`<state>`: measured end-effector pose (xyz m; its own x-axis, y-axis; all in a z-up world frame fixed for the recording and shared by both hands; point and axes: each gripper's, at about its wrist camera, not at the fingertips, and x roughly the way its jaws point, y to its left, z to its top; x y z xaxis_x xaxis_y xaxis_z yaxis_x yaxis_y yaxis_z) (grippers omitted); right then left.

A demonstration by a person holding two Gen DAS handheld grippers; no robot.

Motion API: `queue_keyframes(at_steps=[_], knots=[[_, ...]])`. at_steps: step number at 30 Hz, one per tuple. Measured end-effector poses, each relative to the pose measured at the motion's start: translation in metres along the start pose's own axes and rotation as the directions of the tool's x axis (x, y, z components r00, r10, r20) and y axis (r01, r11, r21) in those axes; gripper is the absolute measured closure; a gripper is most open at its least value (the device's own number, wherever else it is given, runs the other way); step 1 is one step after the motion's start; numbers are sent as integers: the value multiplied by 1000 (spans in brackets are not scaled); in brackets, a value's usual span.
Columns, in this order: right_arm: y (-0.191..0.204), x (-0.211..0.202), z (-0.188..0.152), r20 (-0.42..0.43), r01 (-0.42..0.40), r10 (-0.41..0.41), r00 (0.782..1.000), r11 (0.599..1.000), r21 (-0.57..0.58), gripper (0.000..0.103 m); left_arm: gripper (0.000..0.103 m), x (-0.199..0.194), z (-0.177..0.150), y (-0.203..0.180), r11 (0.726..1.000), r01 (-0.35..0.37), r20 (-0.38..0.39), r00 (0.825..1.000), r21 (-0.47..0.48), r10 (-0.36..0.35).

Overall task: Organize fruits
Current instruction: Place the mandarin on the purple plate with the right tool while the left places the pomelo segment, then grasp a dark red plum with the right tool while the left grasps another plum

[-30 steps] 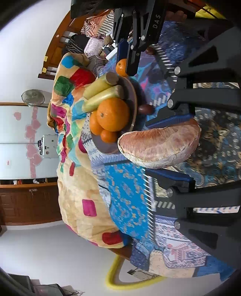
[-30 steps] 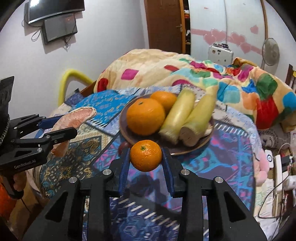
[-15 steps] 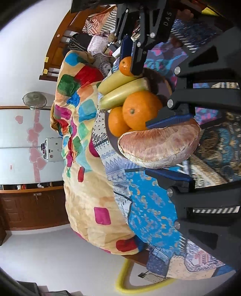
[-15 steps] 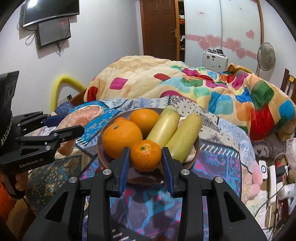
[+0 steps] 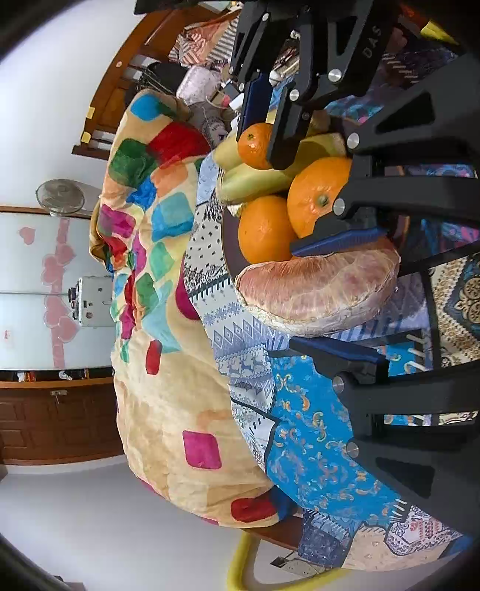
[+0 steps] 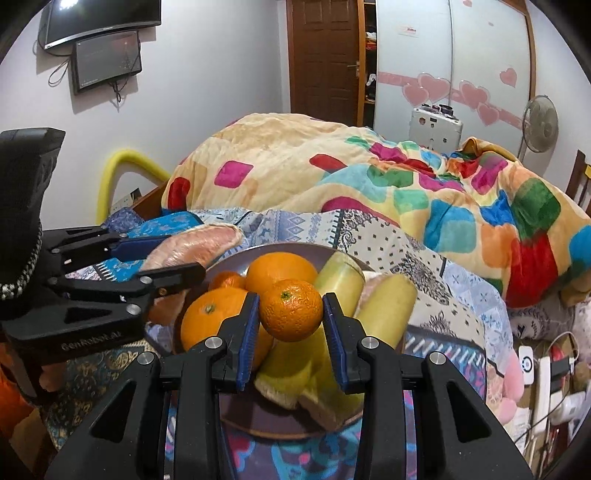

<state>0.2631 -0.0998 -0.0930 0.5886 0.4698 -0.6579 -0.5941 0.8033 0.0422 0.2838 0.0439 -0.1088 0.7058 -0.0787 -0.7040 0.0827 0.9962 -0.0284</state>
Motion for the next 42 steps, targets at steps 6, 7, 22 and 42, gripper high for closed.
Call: queue_keyframes(at_steps=[6, 7, 22, 42], knots=[[0, 11, 6, -12, -17, 17, 1000, 1000, -1, 71, 60, 10, 3, 3, 1000, 10, -16, 1000, -17, -10], [-1, 12, 7, -16, -20, 20, 1000, 1000, 2, 71, 60, 11, 3, 3, 1000, 11, -21, 1000, -16, -11], [0, 23, 10, -41, -29, 29, 999, 1000, -2, 69, 55, 21, -3, 8, 999, 19, -50, 999, -26, -20], [6, -38, -4, 30, 26, -26, 999, 1000, -6, 61, 49, -65, -17, -10, 1000, -20, 83, 996, 15, 19]])
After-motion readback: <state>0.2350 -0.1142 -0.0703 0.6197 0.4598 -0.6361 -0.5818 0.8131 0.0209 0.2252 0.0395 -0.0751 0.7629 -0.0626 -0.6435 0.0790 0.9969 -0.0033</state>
